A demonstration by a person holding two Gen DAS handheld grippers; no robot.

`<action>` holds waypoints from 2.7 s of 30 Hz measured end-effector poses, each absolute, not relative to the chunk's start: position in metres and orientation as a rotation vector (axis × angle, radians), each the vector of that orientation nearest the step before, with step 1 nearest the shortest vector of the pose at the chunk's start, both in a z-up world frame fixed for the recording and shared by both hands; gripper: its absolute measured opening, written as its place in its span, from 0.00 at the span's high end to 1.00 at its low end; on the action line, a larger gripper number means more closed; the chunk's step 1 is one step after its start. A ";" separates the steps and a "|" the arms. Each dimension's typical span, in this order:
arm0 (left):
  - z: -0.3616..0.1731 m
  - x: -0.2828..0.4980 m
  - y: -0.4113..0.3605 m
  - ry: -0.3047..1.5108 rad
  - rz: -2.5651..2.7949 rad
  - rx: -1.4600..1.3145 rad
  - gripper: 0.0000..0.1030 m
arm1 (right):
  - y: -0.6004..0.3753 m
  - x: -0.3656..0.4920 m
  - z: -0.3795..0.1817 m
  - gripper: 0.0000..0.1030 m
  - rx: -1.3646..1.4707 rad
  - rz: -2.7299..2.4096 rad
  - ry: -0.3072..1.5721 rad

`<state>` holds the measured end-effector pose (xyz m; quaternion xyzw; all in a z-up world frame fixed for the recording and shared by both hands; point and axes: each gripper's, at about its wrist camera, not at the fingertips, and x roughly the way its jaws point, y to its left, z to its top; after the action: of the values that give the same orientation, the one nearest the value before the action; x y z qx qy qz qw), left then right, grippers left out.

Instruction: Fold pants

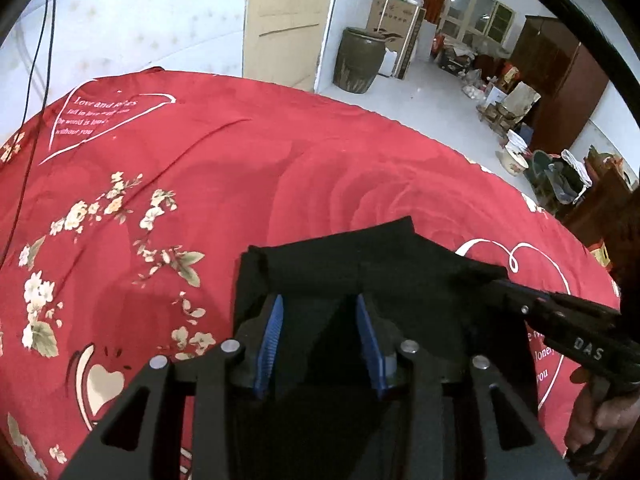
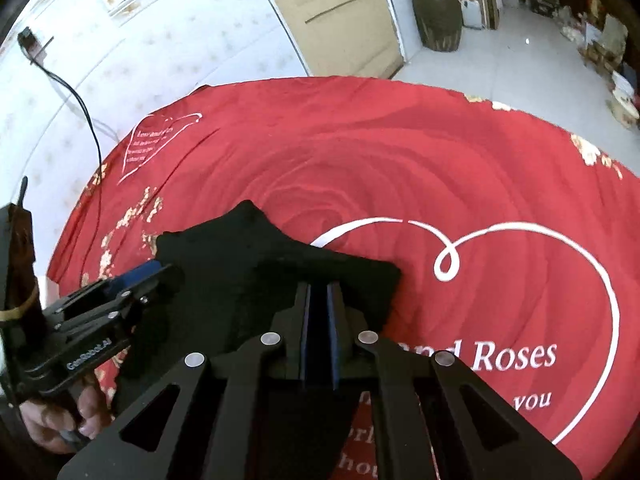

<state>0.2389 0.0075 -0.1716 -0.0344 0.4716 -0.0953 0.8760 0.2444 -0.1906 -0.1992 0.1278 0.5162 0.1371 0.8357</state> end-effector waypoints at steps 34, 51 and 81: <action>-0.175 0.122 0.012 1.123 -0.156 0.041 0.61 | -0.161 0.112 -0.189 0.91 0.124 0.318 1.161; -0.144 0.095 0.010 1.098 -0.129 0.031 0.61 | -0.169 0.091 -0.150 0.86 0.134 0.292 1.192; 0.019 -0.014 0.011 0.836 -0.137 0.020 0.61 | -0.183 -0.011 -0.007 0.61 0.230 0.360 0.986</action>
<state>-0.0138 0.0109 0.0190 0.0097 0.4056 -0.0662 0.9116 -0.0105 -0.1830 -0.0075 0.1096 0.4698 0.1716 0.8590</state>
